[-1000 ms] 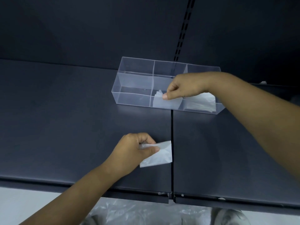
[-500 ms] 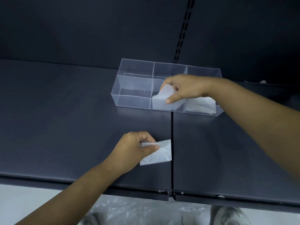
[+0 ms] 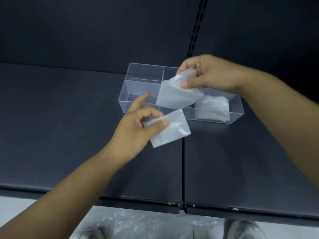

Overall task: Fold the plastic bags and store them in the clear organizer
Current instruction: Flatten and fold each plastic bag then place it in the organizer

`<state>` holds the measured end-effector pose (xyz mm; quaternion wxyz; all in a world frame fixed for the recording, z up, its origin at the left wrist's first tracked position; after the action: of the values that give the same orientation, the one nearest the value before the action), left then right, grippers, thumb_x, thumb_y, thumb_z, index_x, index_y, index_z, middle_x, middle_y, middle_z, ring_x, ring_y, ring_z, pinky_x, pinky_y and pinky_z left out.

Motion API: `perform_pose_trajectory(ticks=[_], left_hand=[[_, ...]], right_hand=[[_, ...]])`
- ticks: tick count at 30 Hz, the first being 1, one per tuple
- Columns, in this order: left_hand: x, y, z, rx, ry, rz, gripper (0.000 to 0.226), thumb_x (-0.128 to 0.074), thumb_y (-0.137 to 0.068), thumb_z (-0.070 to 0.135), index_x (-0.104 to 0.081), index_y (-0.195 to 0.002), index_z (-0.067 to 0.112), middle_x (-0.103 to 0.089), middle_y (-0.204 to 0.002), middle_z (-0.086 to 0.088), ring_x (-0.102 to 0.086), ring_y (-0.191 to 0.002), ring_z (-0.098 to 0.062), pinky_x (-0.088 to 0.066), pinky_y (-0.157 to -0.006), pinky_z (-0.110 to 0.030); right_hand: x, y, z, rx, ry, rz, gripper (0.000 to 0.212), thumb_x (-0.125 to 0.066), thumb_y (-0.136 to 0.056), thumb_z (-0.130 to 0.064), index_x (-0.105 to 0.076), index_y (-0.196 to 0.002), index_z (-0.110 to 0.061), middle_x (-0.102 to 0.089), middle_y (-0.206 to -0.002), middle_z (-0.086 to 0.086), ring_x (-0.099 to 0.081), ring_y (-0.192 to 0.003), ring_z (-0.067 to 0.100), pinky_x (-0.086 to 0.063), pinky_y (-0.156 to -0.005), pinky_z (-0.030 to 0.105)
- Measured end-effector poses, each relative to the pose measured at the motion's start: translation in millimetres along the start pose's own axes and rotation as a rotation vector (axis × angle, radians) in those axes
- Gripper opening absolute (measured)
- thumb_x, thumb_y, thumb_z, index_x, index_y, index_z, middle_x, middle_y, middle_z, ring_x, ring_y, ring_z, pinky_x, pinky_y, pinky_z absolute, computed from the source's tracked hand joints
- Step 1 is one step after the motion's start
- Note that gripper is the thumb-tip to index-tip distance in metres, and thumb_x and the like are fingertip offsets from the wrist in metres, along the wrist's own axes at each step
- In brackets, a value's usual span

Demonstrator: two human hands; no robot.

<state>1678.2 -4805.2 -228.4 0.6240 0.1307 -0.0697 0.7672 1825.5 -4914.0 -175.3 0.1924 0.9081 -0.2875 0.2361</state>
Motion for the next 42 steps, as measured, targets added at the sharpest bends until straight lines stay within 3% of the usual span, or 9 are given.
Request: perform_pose_trajectory(ticks=[4,7,10,14,19,27,34,38,42], left_hand=[[-2,0,26,-0.120,-0.023,0.012,0.004,-0.074,-0.082,0.023,-0.071,-0.080,0.024,-0.057,-0.110,0.023,-0.055,-0.103,0.007,-0.040,-0.080,-0.004],[-4,12,41,-0.277,-0.432,0.102,0.004,-0.072,-0.083,0.017,-0.070,-0.087,0.017,-0.060,-0.089,0.013,-0.055,-0.080,-0.001,-0.041,-0.072,-0.011],[-17,22,50,-0.396,-0.705,0.099,0.007,-0.074,-0.079,0.003,-0.070,-0.084,0.003,-0.064,-0.090,-0.008,-0.060,-0.074,-0.022,-0.051,-0.063,-0.032],[-29,24,51,-0.395,-0.765,0.006,0.009,-0.072,-0.080,-0.001,-0.066,-0.075,0.001,-0.047,-0.142,-0.017,-0.064,-0.078,-0.032,-0.055,-0.061,-0.041],[-27,22,51,-0.397,-0.849,0.057,0.006,-0.079,-0.074,0.015,-0.074,-0.077,0.018,-0.054,-0.135,-0.013,-0.055,-0.103,-0.035,-0.027,-0.084,-0.036],[0,18,22,-0.190,-0.385,0.187,0.012,-0.074,-0.080,0.027,-0.070,-0.083,0.037,-0.057,-0.082,0.031,-0.037,-0.100,0.018,-0.028,-0.097,-0.022],[-23,35,4,-0.248,-0.520,0.132,0.016,-0.067,-0.077,0.033,-0.075,-0.086,0.022,-0.063,-0.095,0.010,-0.045,-0.103,-0.010,-0.022,-0.089,-0.025],[-40,41,-16,-0.233,-0.531,-0.011,0.006,-0.076,-0.077,0.024,-0.075,-0.083,0.023,-0.064,-0.103,0.002,-0.048,-0.120,-0.022,-0.019,-0.106,-0.035],[-48,41,-29,-0.213,-0.474,-0.158,0.011,-0.074,-0.081,0.020,-0.071,-0.083,0.030,-0.041,-0.138,0.014,-0.028,-0.133,-0.007,-0.020,-0.110,-0.028]], right_hand=[[-28,24,-18,0.033,-0.068,-0.132,0.012,-0.064,-0.089,-0.008,-0.067,-0.099,-0.015,-0.072,-0.090,0.003,-0.065,-0.079,0.008,-0.053,-0.071,0.020],[-40,30,-9,-0.025,-0.006,-0.137,0.013,-0.056,-0.095,-0.012,-0.064,-0.106,-0.014,-0.071,-0.102,0.008,-0.065,-0.088,0.012,-0.053,-0.084,0.030],[-38,29,-2,-0.051,0.116,-0.027,0.008,-0.061,-0.093,-0.018,-0.065,-0.100,-0.018,-0.070,-0.094,0.002,-0.064,-0.087,0.014,-0.051,-0.089,0.038],[-39,25,-12,0.011,0.113,0.030,0.003,-0.072,-0.084,-0.022,-0.073,-0.086,-0.021,-0.072,-0.086,-0.003,-0.059,-0.075,0.004,-0.050,-0.086,0.033],[-58,21,-20,0.050,0.068,-0.125,0.010,-0.069,-0.087,-0.029,-0.076,-0.089,-0.023,-0.073,-0.089,-0.013,-0.065,-0.088,-0.002,-0.050,-0.092,0.024],[-58,34,11,0.044,-0.171,-0.176,0.041,-0.070,-0.074,-0.042,-0.065,-0.109,-0.022,-0.070,-0.109,-0.005,-0.064,-0.105,0.007,-0.050,-0.092,0.020],[-78,58,56,-0.045,-0.249,-0.164,0.031,-0.073,-0.079,-0.026,-0.069,-0.110,-0.023,-0.071,-0.105,-0.011,-0.064,-0.095,0.007,-0.050,-0.086,0.017],[-103,66,67,-0.046,-0.095,-0.168,0.036,-0.075,-0.081,-0.018,-0.065,-0.115,-0.028,-0.065,-0.089,-0.023,-0.054,-0.078,0.003,-0.044,-0.072,0.015],[-111,72,72,-0.035,-0.004,-0.073,0.039,-0.076,-0.079,-0.021,-0.062,-0.113,-0.034,-0.062,-0.091,-0.031,-0.054,-0.074,-0.001,-0.042,-0.066,0.013]])
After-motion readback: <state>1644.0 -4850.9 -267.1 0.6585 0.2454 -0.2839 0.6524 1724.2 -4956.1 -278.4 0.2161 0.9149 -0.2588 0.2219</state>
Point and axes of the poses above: each hand's wrist, its own y-axis away from the middle knuckle, its own x-axis out of the back of the hand, z = x × y, the point moved 9 cm from there along -y, towards the middle knuckle
